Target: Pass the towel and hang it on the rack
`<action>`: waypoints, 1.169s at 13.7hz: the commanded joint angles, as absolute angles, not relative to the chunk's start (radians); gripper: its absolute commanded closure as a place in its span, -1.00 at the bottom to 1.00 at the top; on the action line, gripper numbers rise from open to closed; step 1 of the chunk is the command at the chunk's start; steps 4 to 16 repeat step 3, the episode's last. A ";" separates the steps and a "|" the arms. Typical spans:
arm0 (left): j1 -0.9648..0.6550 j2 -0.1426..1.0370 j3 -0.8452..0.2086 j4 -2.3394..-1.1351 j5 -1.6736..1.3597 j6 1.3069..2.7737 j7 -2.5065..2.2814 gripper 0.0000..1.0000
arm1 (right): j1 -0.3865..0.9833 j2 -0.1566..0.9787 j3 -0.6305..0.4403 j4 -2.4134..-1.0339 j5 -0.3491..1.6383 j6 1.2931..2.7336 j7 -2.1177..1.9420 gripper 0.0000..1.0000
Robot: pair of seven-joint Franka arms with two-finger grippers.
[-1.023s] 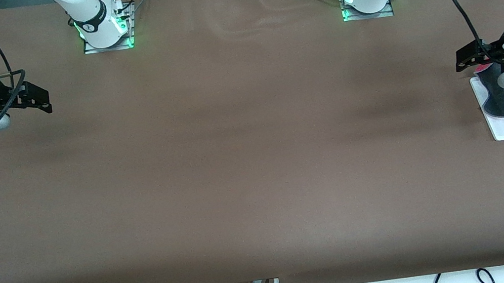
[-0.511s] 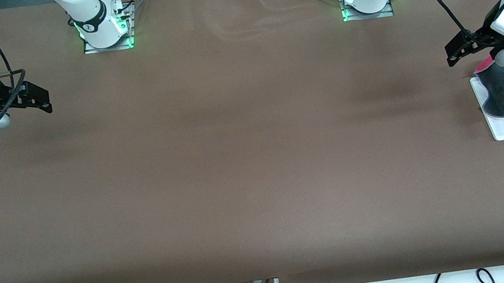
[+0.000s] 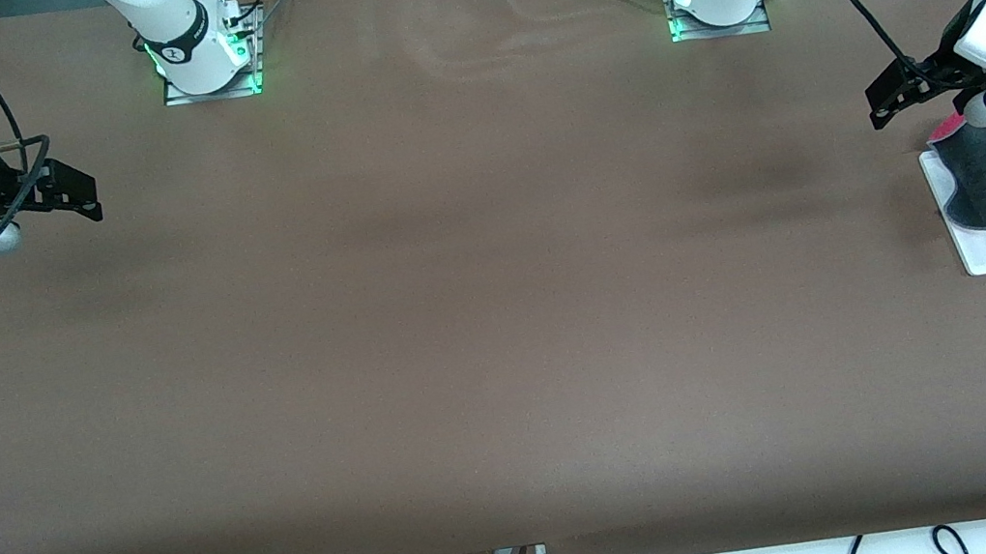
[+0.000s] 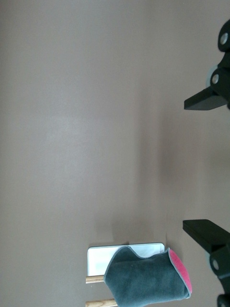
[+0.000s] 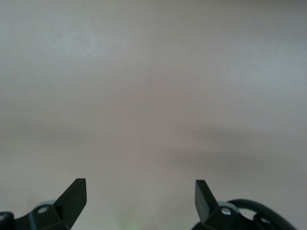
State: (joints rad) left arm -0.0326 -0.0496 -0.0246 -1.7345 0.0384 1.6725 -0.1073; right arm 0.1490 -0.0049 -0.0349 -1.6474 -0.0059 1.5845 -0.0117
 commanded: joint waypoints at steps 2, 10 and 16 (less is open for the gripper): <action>-0.051 -0.061 -0.009 -1.749 0.023 1.686 -0.117 -1.00 | 0.146 -0.008 -0.032 -1.634 0.009 1.569 -0.028 -1.00; -0.051 -0.061 -0.009 -1.747 0.023 1.684 -0.117 -1.00 | 0.146 -0.008 -0.032 -1.634 0.009 1.569 -0.028 -1.00; -0.051 -0.061 -0.009 -1.747 0.023 1.684 -0.117 -1.00 | 0.146 -0.008 -0.032 -1.634 0.009 1.569 -0.028 -1.00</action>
